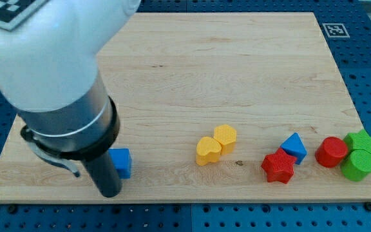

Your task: Move the blue triangle slightly left

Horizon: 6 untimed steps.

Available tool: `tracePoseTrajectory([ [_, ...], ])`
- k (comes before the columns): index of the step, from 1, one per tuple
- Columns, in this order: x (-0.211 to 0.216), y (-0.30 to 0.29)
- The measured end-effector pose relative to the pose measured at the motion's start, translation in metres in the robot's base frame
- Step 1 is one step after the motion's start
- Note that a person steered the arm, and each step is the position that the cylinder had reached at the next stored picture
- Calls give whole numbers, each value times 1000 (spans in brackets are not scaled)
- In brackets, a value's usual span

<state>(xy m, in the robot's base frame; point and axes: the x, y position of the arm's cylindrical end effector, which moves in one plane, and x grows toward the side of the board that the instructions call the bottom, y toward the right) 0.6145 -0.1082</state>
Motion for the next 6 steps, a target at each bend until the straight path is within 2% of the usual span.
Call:
tracePoseTrajectory([
  [2,2,39],
  [6,2,63],
])
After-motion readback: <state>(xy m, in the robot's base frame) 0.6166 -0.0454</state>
